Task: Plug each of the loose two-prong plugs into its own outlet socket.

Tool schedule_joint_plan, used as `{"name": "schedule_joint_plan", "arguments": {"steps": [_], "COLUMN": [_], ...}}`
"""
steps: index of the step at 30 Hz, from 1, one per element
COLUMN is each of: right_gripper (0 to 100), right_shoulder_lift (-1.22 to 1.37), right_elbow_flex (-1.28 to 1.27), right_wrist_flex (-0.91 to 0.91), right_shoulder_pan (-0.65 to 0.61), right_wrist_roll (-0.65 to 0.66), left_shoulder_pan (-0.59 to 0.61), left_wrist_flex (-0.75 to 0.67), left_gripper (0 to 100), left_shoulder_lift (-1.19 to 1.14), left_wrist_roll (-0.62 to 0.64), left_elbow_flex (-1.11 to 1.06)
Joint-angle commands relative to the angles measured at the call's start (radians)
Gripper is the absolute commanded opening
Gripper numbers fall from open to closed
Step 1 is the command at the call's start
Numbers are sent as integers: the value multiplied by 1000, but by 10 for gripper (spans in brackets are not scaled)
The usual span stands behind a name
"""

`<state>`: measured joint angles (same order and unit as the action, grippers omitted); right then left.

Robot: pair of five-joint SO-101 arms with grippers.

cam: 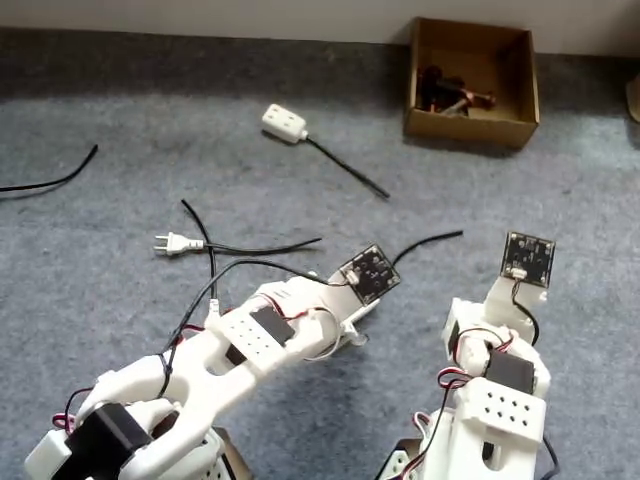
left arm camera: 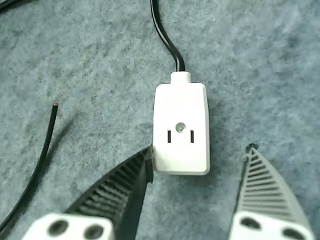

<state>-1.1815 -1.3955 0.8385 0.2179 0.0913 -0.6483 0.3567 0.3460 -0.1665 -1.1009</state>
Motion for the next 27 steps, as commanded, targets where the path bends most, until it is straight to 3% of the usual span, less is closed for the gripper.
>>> {"name": "schedule_joint_plan", "arguments": {"steps": [1,17,27], "right_gripper": [154,154,154], "right_shoulder_lift": [-21,-21,-21], "right_elbow_flex": [15,13,12], "right_wrist_flex": [-19,-19,-19], "right_shoulder_pan": [-21,-19,-19], "right_wrist_roll": [14,14,14], "left_shoulder_pan": [38,136,179], "left_wrist_flex": [-29,-107,-186], "left_gripper": [267,266,266], "left_shoulder_lift": [41,38,38], "left_wrist_roll": [2,0,-66], "left_elbow_flex": [47,39,-1]}}
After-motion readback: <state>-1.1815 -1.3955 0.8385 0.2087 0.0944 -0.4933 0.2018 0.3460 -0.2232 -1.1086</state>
